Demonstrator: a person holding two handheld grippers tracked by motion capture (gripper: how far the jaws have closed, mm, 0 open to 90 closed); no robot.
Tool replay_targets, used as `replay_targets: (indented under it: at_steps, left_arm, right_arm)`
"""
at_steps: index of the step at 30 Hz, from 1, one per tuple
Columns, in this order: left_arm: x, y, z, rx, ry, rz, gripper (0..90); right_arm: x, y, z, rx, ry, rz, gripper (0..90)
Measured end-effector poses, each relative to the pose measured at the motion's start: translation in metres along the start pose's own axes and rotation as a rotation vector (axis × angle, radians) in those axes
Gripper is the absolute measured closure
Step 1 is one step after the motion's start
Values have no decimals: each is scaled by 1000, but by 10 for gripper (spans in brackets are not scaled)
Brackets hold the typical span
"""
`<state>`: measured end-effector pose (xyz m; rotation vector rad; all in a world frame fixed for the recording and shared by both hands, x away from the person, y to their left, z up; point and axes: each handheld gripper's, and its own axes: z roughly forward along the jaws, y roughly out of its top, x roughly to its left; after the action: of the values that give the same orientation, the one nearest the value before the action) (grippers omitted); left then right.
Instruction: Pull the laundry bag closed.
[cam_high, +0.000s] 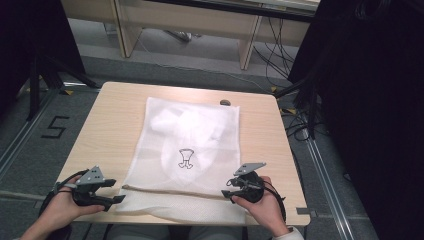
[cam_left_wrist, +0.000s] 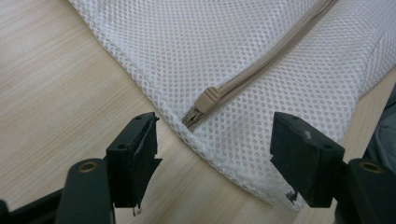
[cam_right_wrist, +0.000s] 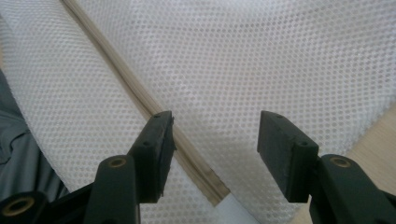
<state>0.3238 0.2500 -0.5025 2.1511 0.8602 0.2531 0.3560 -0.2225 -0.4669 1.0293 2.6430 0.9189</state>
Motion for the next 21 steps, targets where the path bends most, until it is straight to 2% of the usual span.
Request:
replay_targets:
  at_steps: [1,2,5,6,7,8,10,11,12,13,15,16,18,19,21]
  left_arm:
    - [1,0,-1,9,0,5,319]
    - [0,0,0,7,3,-17,320]
    - [1,-1,0,14,8,-14,320]
    - [0,-1,1,3,0,-28,320]
    - [1,-1,0,13,8,-18,322]
    - [0,-1,1,-3,2,-18,322]
    - [1,0,0,7,3,-12,325]
    - [1,0,0,7,3,-12,326]
    - [0,0,1,4,2,-19,326]
    - [1,0,0,20,5,-13,327]
    - [1,-1,1,21,6,-25,327]
    - [1,0,1,21,7,-24,327]
    - [1,0,1,16,1,-15,327]
    - [1,-1,1,35,6,-14,326]
    - [1,-1,0,35,-1,-3,325]
  right_arm:
    - [2,1,-1,11,17,11,457]
    - [3,1,1,-10,22,13,458]
    - [5,4,3,-16,30,2,458]
    - [7,6,4,-16,40,7,458]
    - [11,10,4,6,46,4,470]
    - [12,10,9,-41,34,-21,471]
    - [16,14,8,-13,48,-5,475]
    - [17,15,11,-42,37,-27,478]
    - [17,15,11,-42,37,-27,478]
    - [18,17,9,-4,47,-18,478]
    - [20,20,15,-30,54,-32,473]
    - [22,22,14,-15,62,-14,470]
    - [25,25,18,-35,68,-19,466]
    - [25,28,18,-18,70,-40,465]
    - [27,29,20,-38,73,-36,466]
